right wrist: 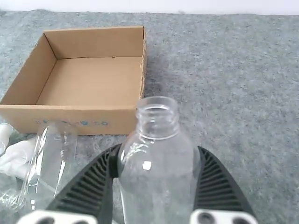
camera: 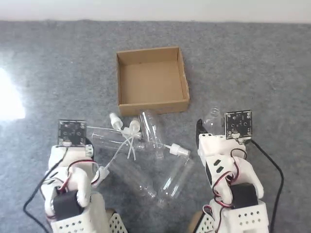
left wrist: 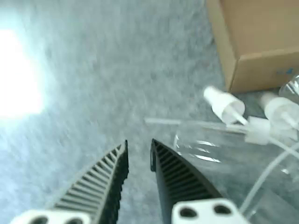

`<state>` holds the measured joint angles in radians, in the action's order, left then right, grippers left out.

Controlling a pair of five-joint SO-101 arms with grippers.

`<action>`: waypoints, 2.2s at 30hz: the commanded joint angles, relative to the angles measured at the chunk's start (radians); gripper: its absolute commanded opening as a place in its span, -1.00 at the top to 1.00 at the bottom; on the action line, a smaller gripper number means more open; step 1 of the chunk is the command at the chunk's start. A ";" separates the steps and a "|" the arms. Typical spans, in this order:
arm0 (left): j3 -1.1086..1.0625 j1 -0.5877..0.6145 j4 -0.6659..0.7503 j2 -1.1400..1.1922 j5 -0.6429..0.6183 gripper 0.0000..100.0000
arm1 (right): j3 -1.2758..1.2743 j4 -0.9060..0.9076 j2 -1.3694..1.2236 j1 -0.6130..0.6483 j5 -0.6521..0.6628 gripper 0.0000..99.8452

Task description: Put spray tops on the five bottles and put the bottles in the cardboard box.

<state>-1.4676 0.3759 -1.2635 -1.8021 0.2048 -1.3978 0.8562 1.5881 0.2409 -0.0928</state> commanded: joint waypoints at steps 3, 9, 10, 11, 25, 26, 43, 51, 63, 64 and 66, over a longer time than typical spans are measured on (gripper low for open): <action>0.160 0.005 -0.005 -0.020 0.046 0.85 | 0.014 -0.027 0.018 0.002 -0.008 0.78; 0.232 0.000 -0.046 -0.017 0.043 0.85 | 0.014 -0.027 0.018 0.007 -0.006 0.78; 0.236 0.000 -0.048 -0.017 0.044 0.84 | 0.012 -0.027 0.018 0.007 -0.006 0.78; 0.236 0.000 -0.048 -0.015 0.044 0.83 | 0.012 -0.027 0.018 0.007 -0.006 0.78; 0.479 0.000 -0.063 0.545 0.074 0.53 | 0.012 -0.027 0.018 0.007 -0.002 0.78; 0.489 0.000 -0.061 0.583 0.060 0.50 | 0.012 -0.027 0.018 0.007 -0.002 0.78; 0.515 -0.180 0.115 0.965 -0.147 0.48 | 0.012 -0.025 0.018 0.007 -0.002 0.78; 0.608 -0.239 0.120 1.103 -0.201 0.48 | 0.012 -0.025 0.018 0.007 -0.002 0.78; 0.748 -0.242 0.149 1.353 -0.203 0.48 | 0.012 -0.025 0.018 0.007 -0.002 0.78; 0.750 -0.242 0.164 1.375 -0.203 0.49 | 0.012 -0.025 0.018 0.007 -0.002 0.78; 0.753 -0.242 0.193 1.416 -0.203 0.49 | 0.012 -0.025 0.018 0.007 -0.002 0.78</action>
<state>-0.7772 0.1381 -1.1362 -0.4381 0.0130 -1.3978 0.8546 1.5881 0.2409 -0.0928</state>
